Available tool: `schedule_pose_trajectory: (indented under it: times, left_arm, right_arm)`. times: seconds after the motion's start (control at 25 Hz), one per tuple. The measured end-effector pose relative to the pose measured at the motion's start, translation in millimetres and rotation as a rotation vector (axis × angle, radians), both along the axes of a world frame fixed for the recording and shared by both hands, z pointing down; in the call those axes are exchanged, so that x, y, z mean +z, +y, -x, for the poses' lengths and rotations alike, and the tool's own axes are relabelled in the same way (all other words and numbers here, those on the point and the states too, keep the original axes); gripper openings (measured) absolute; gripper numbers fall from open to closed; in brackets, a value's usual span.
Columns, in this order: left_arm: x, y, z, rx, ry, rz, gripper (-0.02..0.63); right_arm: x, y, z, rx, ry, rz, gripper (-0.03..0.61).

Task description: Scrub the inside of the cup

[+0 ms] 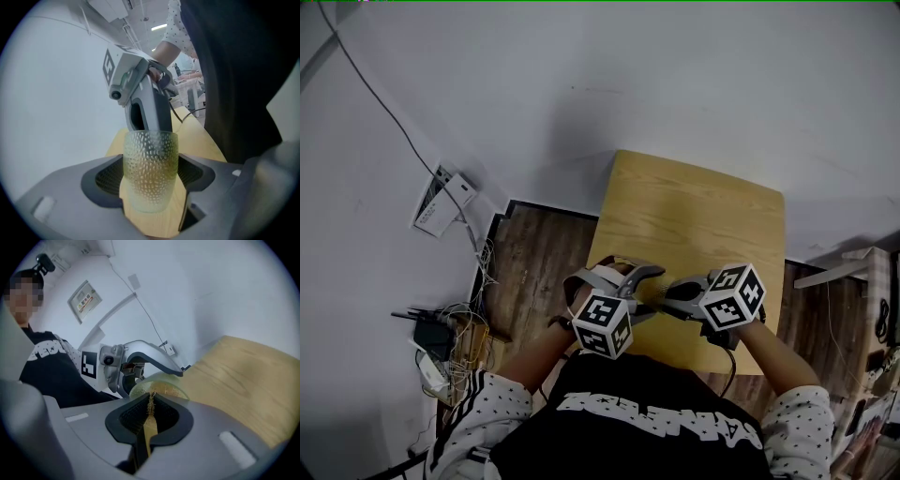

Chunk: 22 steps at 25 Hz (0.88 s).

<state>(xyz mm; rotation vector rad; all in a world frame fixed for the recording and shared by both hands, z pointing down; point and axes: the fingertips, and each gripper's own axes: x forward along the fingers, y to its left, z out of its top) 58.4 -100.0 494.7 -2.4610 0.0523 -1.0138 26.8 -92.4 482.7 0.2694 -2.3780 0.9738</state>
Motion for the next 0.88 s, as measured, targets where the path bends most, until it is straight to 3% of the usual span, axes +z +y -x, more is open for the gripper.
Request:
schedule_pose_trajectory:
  times: [0.24,0.64,0.88]
  left_arm:
    - [-3,0,-2,0.022,0.001,-0.06,0.356]
    - [-6,-1,-7,0.082,-0.003,-0.169,0.356]
    - [-11,-3,-13,0.106,0.001,-0.231,0.356]
  right_arm:
    - [-9,-4,-2,0.148,-0.164,0.176,0.026]
    - [-17,-10,-9,0.326,-0.365,0.38,0.026]
    - [-18,-20,-22,0.402,-0.419,0.402,0.025]
